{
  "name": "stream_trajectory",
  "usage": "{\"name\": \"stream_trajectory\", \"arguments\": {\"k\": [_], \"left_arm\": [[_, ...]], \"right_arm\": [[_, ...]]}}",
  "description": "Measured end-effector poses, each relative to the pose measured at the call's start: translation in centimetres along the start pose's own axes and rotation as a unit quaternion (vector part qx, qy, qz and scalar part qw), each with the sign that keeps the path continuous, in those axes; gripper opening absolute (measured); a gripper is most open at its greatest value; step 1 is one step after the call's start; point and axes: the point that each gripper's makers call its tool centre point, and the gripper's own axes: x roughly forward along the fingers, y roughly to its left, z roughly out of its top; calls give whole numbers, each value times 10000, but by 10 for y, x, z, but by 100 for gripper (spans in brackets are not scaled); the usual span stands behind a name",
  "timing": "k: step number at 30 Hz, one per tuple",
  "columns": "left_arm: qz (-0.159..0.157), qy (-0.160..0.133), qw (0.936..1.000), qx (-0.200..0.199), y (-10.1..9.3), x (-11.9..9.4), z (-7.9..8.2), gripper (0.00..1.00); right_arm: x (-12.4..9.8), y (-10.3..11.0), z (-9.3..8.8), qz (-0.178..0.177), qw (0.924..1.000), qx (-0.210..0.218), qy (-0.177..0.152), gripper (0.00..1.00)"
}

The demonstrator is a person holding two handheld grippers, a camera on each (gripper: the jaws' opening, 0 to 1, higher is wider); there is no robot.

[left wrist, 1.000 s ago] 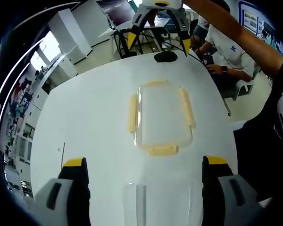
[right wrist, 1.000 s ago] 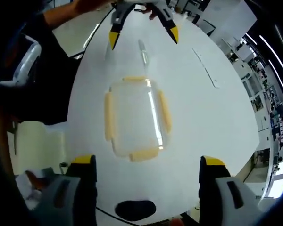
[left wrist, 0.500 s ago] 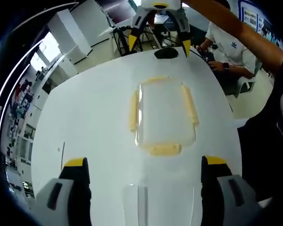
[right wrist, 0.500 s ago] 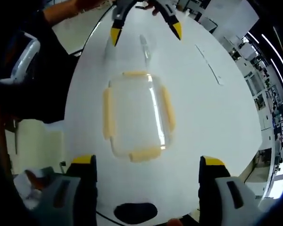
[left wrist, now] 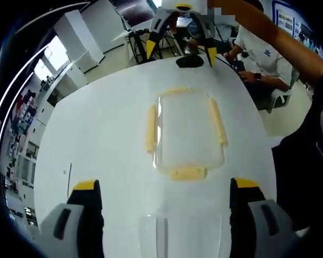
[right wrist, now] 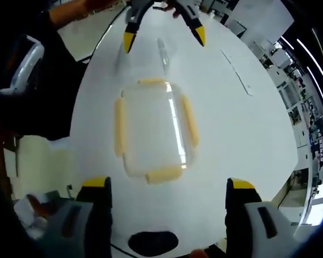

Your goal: Snap each plastic latch of the storage box into its locked position after aligning the lid with the box until every specified latch is closed and the lid sits flush.

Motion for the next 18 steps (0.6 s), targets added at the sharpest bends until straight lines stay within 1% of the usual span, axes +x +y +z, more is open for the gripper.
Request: {"name": "stream_trajectory", "arguments": {"k": [2, 4, 10, 15, 18], "left_arm": [[-4, -1, 10000, -6, 0, 1, 0, 97], [-1, -17, 10000, -17, -1, 4, 4, 97], [-29, -1, 10000, 7, -3, 7, 6, 97], [-94, 90, 9999, 35, -9, 16, 3, 97], [-125, 110, 9999, 39, -11, 16, 2, 96]], "right_arm": [[1, -1, -1, 2, 10000, 12, 11, 85], [0, -1, 0, -25, 10000, 41, -9, 85], [1, 1, -1, -19, 10000, 36, -14, 86], [7, 3, -6, 19, 10000, 79, 32, 86], [10, 4, -8, 28, 9999, 94, 57, 88]]}}
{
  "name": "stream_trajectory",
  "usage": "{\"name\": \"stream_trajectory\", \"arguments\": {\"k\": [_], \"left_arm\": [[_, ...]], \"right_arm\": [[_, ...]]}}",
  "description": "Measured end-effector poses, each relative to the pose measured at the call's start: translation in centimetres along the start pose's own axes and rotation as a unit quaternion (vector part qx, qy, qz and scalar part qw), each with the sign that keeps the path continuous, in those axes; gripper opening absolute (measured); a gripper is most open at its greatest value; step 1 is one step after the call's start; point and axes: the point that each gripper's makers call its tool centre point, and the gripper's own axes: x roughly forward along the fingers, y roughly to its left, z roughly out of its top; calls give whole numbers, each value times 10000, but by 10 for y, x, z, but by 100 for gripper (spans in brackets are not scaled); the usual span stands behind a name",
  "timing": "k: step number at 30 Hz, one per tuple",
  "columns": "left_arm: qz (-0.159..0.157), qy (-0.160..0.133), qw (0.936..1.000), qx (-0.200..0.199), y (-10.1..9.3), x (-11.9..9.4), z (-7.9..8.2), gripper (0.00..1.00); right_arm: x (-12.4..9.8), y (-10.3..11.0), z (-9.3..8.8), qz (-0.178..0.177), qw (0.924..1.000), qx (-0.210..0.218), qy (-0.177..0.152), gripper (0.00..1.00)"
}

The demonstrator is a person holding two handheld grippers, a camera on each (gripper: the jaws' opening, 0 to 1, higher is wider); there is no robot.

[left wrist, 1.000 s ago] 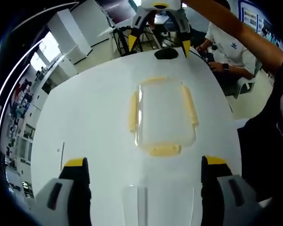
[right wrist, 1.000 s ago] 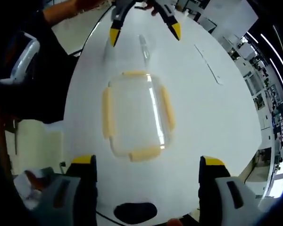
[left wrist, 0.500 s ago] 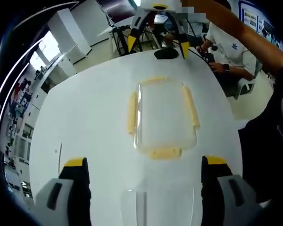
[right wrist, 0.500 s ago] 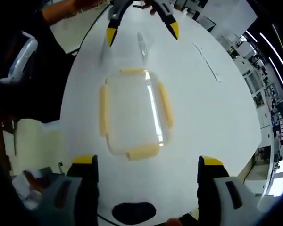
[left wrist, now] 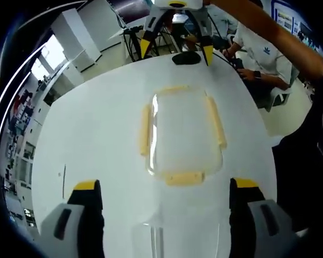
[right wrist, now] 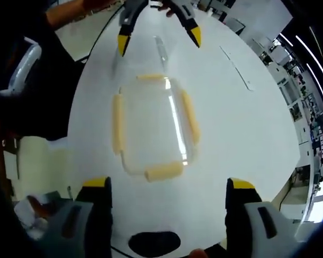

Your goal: Snap each plastic latch of the storage box into its locked position after aligning the lid with the box until every specified latch is closed and the lid sits flush.

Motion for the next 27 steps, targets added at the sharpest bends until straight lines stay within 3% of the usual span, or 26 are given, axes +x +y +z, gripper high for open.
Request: {"name": "stream_trajectory", "arguments": {"k": [27], "left_arm": [[-139, 93, 9998, -134, -8, 14, -15, 95]], "right_arm": [[9, 0, -3, 57, 10000, -9, 10, 86]]}}
